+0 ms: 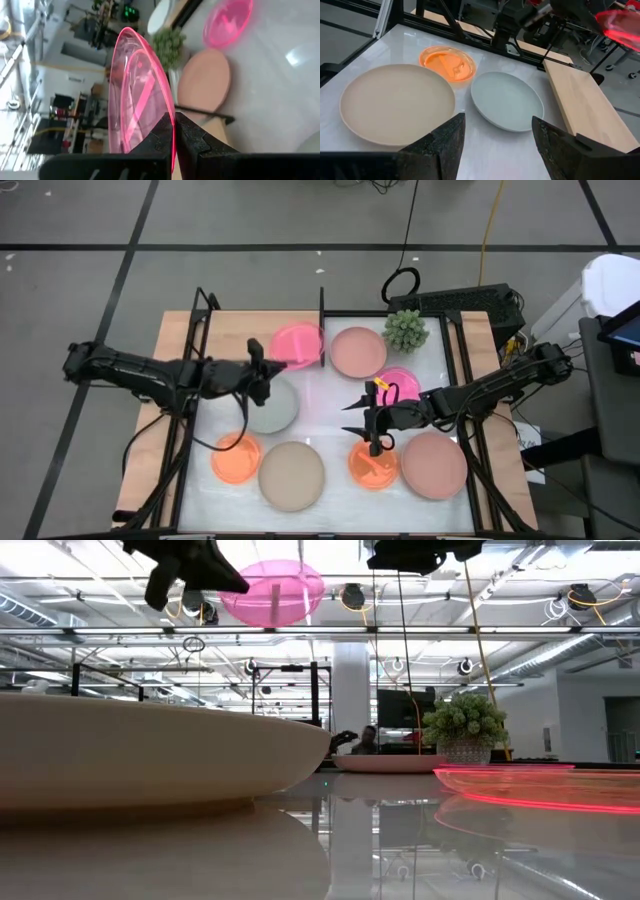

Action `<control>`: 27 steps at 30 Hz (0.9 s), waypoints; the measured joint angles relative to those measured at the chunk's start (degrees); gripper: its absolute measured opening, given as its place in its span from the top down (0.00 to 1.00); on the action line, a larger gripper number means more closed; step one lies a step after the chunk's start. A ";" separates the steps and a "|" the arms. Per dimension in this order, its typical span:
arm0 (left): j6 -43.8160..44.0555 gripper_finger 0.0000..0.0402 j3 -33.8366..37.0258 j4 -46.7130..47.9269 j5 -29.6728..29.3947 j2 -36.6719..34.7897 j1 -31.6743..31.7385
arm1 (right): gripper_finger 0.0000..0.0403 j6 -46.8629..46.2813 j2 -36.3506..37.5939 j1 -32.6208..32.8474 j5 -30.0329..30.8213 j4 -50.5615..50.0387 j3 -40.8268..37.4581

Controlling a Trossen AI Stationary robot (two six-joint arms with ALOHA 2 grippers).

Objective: Place and stack plates onto a shelf
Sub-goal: Put the left pink plate on the shelf

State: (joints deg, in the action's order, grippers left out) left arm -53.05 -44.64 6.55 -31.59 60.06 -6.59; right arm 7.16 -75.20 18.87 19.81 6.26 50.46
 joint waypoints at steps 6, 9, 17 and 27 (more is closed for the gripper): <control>4.50 0.97 0.00 3.54 -0.02 0.01 4.57 | 0.48 0.17 0.00 0.00 -0.02 -0.02 0.00; 7.26 0.97 0.00 4.97 0.09 0.58 6.72 | 0.48 0.52 0.00 0.00 -0.02 -0.04 0.00; 12.86 0.97 0.08 7.96 4.11 4.27 11.34 | 0.48 1.00 0.00 0.00 -0.04 0.36 0.00; 19.10 0.97 0.04 10.75 4.07 9.23 13.50 | 0.48 1.03 0.00 0.00 -0.09 0.25 0.00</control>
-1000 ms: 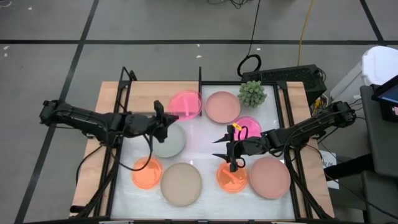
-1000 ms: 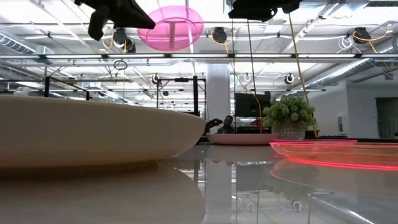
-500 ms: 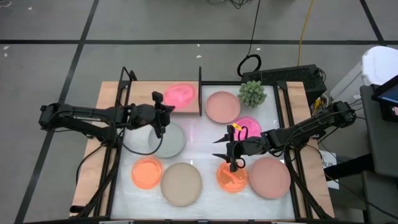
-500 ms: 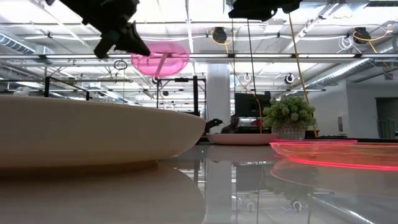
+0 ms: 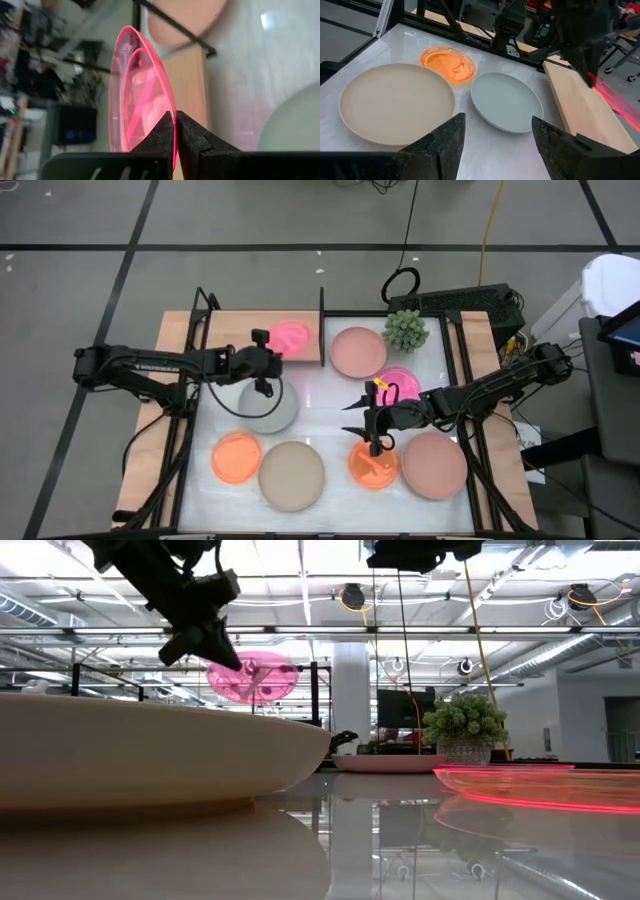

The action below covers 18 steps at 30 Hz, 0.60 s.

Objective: Place and stack plates onto a shelf
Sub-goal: Put the left pink plate on the shelf

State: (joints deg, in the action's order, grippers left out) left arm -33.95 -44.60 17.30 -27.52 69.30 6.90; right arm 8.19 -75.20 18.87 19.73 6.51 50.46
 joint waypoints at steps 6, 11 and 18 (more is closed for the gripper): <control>7.83 0.97 0.02 8.77 -3.20 0.46 1.58 | 0.48 0.00 0.00 0.00 -0.04 -0.20 0.00; 13.73 0.97 0.02 14.30 -3.95 0.46 5.21 | 0.48 -0.01 0.00 0.00 -0.07 -0.31 0.00; 20.53 0.97 2.37 16.00 -4.05 0.46 11.38 | 0.48 -0.02 0.00 0.00 -0.09 -0.42 0.00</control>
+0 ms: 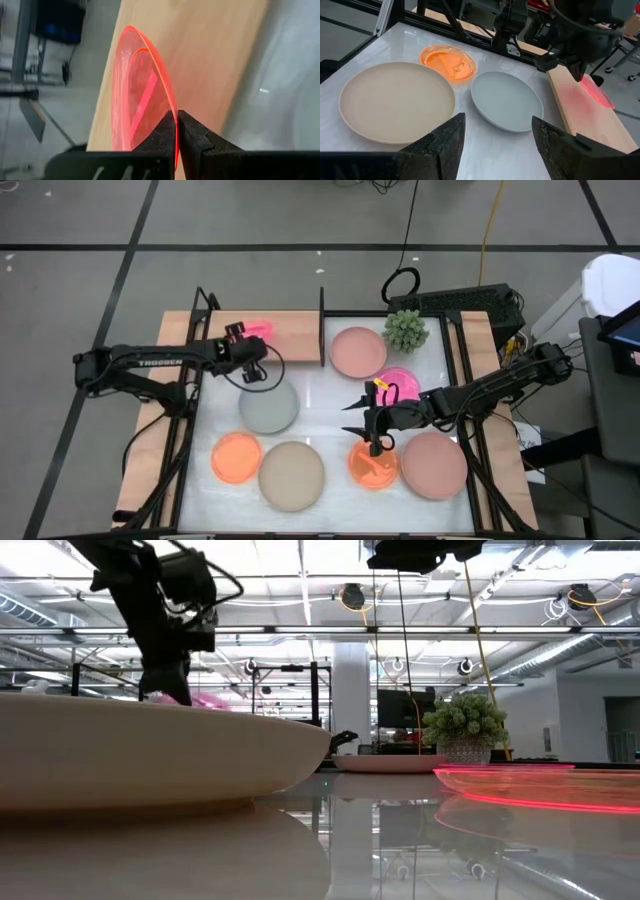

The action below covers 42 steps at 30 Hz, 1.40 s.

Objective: Place and stack plates onto a shelf
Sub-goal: Put the left pink plate on the shelf, then put the top brown plate on the shelf

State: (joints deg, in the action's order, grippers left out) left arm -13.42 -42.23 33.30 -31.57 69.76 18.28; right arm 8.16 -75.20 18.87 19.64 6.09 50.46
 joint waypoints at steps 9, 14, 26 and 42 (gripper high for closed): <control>2.05 0.96 3.53 -0.88 -1.49 0.00 5.54 | 0.48 0.00 0.00 -0.02 -0.01 -0.20 0.00; 2.81 0.89 5.89 -3.03 -1.46 0.00 7.52 | 0.48 0.00 0.00 -0.04 -0.02 -0.20 0.00; 4.20 0.82 8.73 -6.46 -1.44 0.00 8.11 | 0.48 0.01 0.00 -0.04 -0.02 -0.15 0.00; 16.19 0.82 8.73 -9.86 6.46 -1.69 1.21 | 0.48 -4.42 0.00 -0.07 3.49 -4.21 0.00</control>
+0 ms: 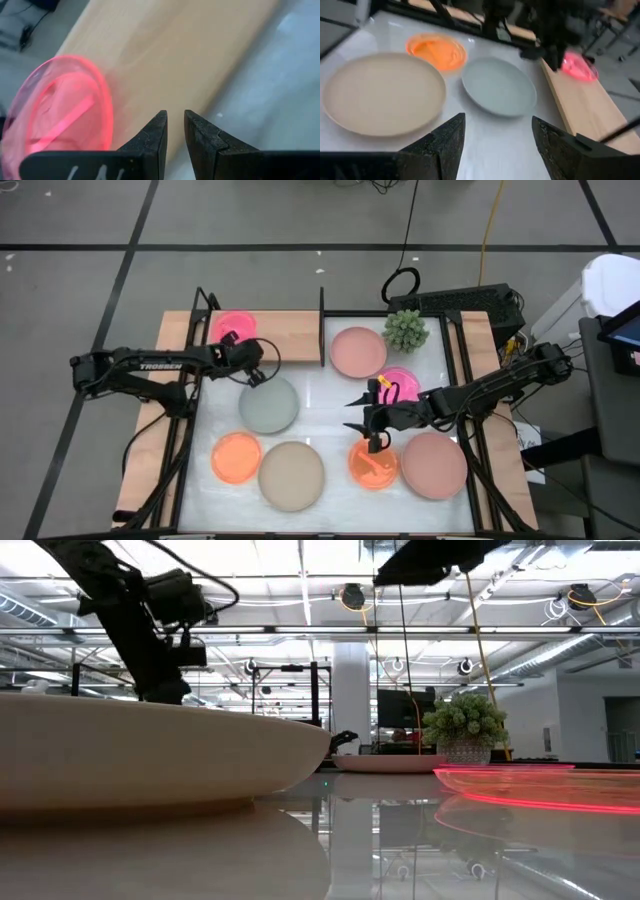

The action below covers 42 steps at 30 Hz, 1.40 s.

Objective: Place and stack plates onto a shelf
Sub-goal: Put the top brown plate on the shelf

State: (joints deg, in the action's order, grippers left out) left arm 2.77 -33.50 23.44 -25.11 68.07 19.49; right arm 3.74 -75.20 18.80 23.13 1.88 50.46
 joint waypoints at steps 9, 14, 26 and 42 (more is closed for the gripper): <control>4.56 0.82 0.00 0.20 0.14 -5.13 -13.49 | 0.48 -7.59 -0.04 -2.55 4.07 -10.91 0.00; 7.56 0.82 0.00 -2.61 0.18 -5.55 -19.99 | 0.50 -8.81 -0.33 -7.84 -0.29 -16.11 -0.37; 7.43 0.82 0.00 -10.38 0.04 -5.35 -28.53 | 0.58 -0.57 -2.26 -20.82 -4.08 -14.97 -5.93; 7.49 0.82 0.00 -14.23 -0.45 -5.35 -30.60 | 0.59 8.06 -14.96 -27.76 -8.38 -7.05 -6.71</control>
State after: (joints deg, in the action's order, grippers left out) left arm 10.26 -33.50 9.21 -25.56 62.72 -11.11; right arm 11.80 -90.16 -8.96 14.74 -5.17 43.75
